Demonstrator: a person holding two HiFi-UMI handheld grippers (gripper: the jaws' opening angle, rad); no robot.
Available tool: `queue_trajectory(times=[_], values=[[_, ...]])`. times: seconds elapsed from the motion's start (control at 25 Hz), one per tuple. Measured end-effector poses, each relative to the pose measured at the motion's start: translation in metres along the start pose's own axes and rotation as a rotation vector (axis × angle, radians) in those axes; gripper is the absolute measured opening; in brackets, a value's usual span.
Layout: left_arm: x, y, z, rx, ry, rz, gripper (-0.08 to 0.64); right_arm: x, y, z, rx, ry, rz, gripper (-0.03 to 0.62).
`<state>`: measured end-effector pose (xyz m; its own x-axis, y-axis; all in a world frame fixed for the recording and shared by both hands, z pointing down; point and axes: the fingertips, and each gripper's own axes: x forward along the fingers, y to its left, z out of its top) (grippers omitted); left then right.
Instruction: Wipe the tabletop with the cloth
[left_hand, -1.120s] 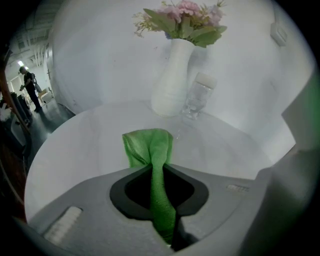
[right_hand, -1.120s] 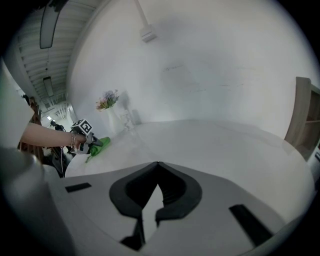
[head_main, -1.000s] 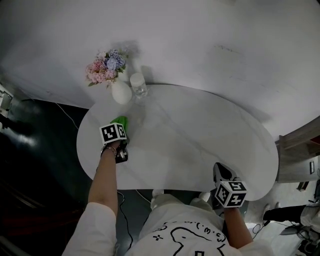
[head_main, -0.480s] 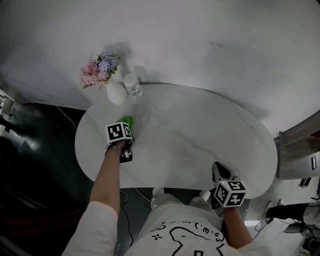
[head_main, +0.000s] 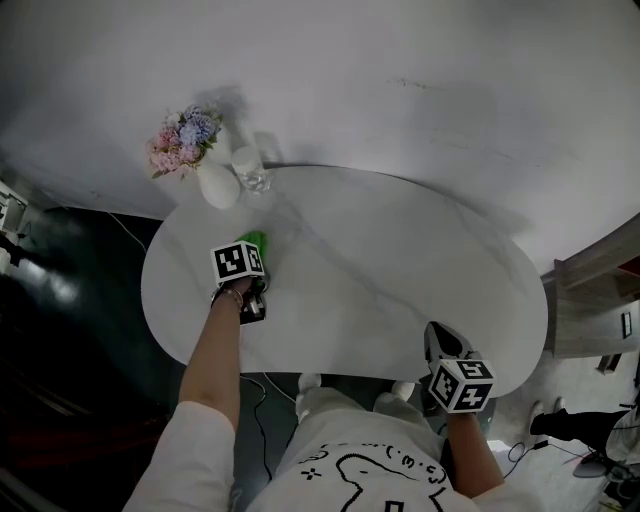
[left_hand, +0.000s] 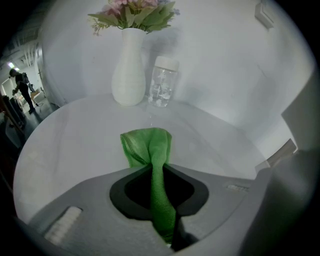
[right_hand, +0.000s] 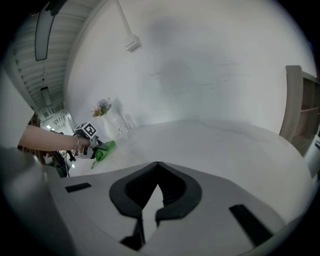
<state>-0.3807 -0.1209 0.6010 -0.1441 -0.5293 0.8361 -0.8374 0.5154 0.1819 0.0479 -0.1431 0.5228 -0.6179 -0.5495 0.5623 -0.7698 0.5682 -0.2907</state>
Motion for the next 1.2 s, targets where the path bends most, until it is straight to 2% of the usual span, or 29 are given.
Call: queue_trajectory(times=[0.4,1.2], values=[[0.002,-0.034,-0.007,-0.004,-0.012,-0.01,0.054,-0.013,-0.024,0.007,-0.014,-0.012,0.023,-0.006],[0.01,-0.1,-0.019,0.037,-0.004,-0.025,0.054,-0.028,-0.062,0.019,-0.01,-0.038,0.047,-0.006]])
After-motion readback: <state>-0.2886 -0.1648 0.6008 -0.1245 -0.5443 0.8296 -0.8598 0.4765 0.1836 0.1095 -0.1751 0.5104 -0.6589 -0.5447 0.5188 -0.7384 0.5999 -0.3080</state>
